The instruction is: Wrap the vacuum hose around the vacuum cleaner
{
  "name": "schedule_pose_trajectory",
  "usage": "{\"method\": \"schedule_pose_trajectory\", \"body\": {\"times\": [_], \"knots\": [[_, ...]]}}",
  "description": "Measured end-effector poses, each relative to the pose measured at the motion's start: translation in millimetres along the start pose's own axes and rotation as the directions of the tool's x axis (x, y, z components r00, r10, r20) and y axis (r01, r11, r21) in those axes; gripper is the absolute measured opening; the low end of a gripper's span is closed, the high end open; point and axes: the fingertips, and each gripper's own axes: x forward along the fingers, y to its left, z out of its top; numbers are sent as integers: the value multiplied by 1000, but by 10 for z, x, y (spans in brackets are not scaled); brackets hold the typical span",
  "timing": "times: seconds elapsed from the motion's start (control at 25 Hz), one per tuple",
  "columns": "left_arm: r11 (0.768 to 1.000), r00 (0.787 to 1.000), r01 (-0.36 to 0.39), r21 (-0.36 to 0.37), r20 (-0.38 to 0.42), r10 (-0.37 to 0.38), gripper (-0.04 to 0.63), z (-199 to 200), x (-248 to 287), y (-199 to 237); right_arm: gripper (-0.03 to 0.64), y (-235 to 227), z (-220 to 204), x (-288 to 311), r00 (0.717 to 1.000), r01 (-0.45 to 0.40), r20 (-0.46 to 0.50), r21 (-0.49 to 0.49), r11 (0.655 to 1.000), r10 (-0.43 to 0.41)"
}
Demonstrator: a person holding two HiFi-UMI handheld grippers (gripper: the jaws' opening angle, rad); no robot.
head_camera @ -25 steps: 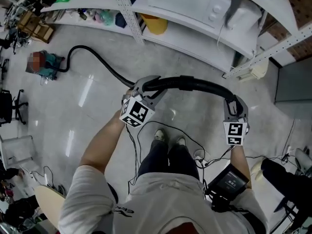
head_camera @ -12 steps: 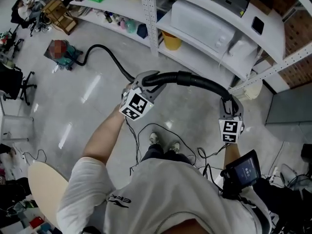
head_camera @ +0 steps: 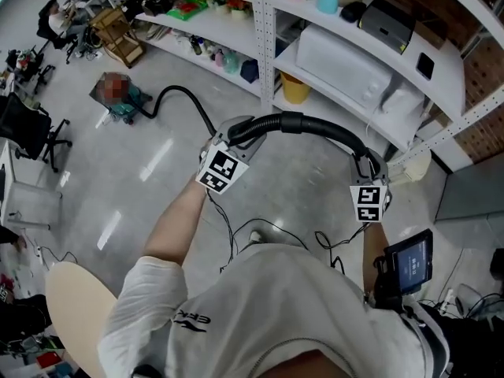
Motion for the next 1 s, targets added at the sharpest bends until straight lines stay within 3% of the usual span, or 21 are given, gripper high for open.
{"method": "schedule_pose_trajectory", "body": {"times": [0.48,1.0], "knots": [[998,998,-67,-4,0,67,175,-397,-470,962,172,761,663,687,999,-47,26,16,999,46],[978,980,-199,-59,-27,197,175,-768,-673,1957,172,1291,1299,1660,985,-151,90,16,988,149]]}}
